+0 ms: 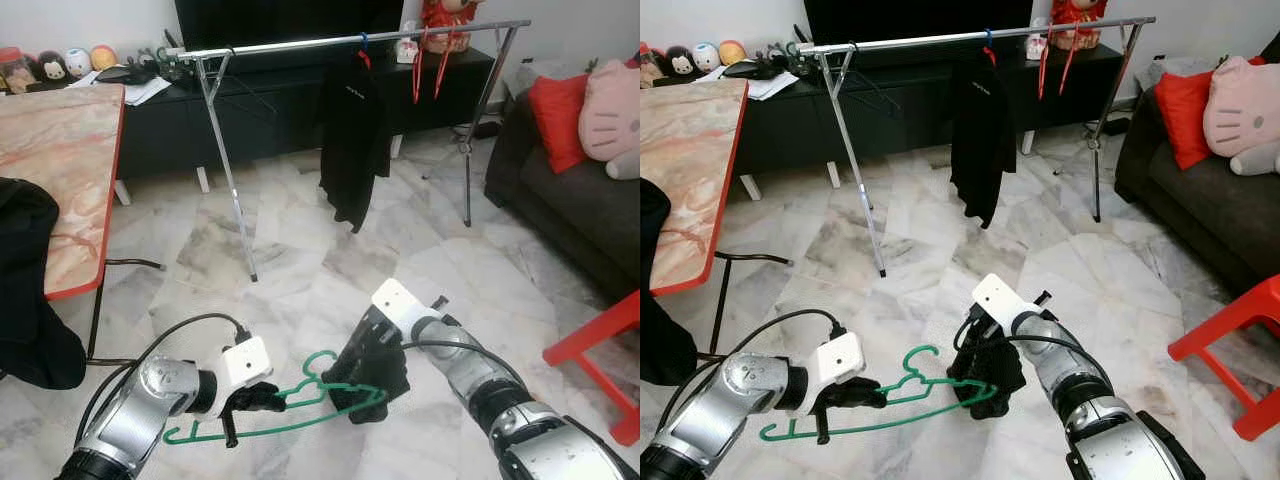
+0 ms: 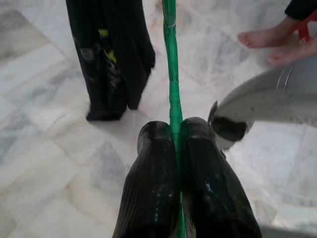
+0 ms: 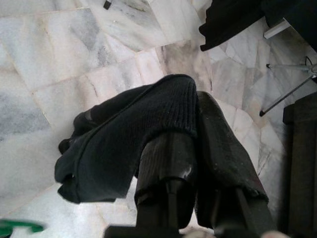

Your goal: Hang hanger

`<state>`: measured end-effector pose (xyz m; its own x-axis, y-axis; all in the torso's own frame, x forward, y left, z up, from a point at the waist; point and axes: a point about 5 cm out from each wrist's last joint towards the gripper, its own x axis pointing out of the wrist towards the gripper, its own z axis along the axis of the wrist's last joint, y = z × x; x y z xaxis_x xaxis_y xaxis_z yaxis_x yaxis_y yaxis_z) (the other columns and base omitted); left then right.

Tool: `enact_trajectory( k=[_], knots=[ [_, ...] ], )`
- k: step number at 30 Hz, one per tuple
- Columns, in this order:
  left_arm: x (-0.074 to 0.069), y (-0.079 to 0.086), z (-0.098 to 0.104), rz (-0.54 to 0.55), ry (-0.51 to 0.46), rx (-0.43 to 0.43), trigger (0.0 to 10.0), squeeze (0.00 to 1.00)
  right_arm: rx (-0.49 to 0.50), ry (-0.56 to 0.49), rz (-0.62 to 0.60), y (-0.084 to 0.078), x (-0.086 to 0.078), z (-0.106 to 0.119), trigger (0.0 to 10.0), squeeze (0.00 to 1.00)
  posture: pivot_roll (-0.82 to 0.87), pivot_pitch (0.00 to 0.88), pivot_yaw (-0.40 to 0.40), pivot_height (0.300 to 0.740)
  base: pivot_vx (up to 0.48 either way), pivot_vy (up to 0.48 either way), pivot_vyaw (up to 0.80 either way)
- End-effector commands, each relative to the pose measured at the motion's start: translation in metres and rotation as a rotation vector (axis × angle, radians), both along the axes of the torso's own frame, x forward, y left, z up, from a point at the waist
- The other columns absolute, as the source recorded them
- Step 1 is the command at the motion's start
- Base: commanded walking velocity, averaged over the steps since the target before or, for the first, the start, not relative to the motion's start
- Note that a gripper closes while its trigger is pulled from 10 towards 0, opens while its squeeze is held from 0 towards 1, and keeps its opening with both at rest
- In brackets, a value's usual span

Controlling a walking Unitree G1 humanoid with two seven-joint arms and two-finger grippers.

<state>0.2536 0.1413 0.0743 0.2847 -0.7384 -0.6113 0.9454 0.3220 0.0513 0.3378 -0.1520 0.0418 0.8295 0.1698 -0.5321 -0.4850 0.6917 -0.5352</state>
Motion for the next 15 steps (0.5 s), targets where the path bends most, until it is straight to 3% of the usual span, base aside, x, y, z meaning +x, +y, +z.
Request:
enact_trajectory(
  k=[1, 7, 15],
  knots=[
    [0.001, -0.009, 0.007, -0.007, -0.015, -0.039, 10.0, 0.00, 0.000, -0.029, 0.002, 0.003, 0.007, 0.009, 10.0, 0.00, 0.01, 0.000, -0.046, 0.740, 0.000, 0.000, 0.00],
    [0.003, -0.028, 0.014, 0.034, -0.041, -0.124, 10.0, 0.00, 0.009, -0.022, -0.010, 0.006, 0.006, 0.007, 10.0, 0.00, 0.01, 0.000, -0.046, 0.740, 0.000, 0.000, 0.00],
    [0.009, -0.039, 0.016, 0.115, -0.090, -0.134, 10.0, 0.00, 0.013, -0.022, -0.021, 0.005, 0.006, 0.007, 10.0, 0.00, 0.01, 0.000, -0.047, 0.740, 0.000, 0.000, 0.00]
  ],
)
